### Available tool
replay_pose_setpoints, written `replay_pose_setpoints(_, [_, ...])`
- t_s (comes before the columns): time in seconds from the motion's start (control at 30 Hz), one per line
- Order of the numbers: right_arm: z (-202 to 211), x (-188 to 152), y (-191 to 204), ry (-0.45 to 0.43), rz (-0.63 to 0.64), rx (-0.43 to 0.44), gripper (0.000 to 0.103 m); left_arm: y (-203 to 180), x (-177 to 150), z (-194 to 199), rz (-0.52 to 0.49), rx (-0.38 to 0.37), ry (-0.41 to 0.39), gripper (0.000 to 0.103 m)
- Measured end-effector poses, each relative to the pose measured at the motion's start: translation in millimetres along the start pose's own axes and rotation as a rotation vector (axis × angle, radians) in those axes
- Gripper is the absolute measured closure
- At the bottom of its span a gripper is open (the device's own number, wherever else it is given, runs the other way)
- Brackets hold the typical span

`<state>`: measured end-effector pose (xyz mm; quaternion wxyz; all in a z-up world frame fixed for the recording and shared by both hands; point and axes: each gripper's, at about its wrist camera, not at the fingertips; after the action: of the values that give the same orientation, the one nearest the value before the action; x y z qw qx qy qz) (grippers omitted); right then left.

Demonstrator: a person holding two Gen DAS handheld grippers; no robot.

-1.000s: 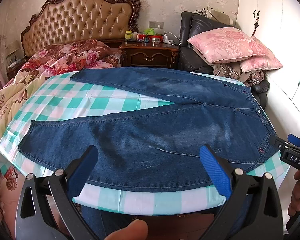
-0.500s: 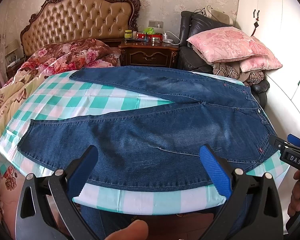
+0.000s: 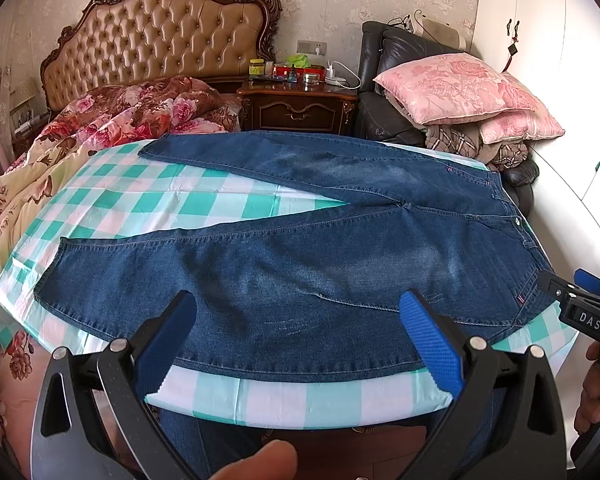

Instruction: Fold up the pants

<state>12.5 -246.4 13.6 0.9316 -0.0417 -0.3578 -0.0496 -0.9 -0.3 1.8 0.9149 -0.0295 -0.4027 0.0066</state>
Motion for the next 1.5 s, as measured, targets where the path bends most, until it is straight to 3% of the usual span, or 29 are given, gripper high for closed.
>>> replay_pose_setpoints(0.53, [-4,-3,-2,0.009,-0.004,0.006,0.016,-1,-2,-3,0.001,-0.003,0.008,0.002])
replay_pose_setpoints(0.7, [-27,20,-41,0.041,-0.105,0.096,0.016,1,-2,-9,0.003,-0.003,0.020,0.002])
replay_pose_setpoints(0.87, [-80,85,-114,0.025,-0.186,0.018,0.016,10,0,-22,0.017,0.018,0.037,0.002])
replay_pose_setpoints(0.97, [-148,139,-174,0.098,-0.273,0.013,0.016,17,2,-32,0.030,0.033,0.054,0.002])
replay_pose_setpoints(1.1, [-228,188,-222,0.154,-0.307,-0.017,0.022,27,5,-47,0.049,0.068,0.074,0.002])
replay_pose_setpoints(1.27, [-307,217,-245,0.214,-0.352,0.012,0.027,47,6,-69,0.078,0.129,0.117,0.002])
replay_pose_setpoints(1.5, [-367,230,-242,0.250,-0.292,0.005,0.037,60,4,-102,0.093,0.171,0.182,0.002])
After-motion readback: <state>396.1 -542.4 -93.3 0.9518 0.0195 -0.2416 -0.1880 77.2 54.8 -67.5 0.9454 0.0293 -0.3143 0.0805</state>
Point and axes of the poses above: each gripper's, at about its wrist camera, not at the fingertips, and z roughly against the way its jaws point, y to its left, x to its top, and after that the axes turned 2 degrees about -y, right-handed
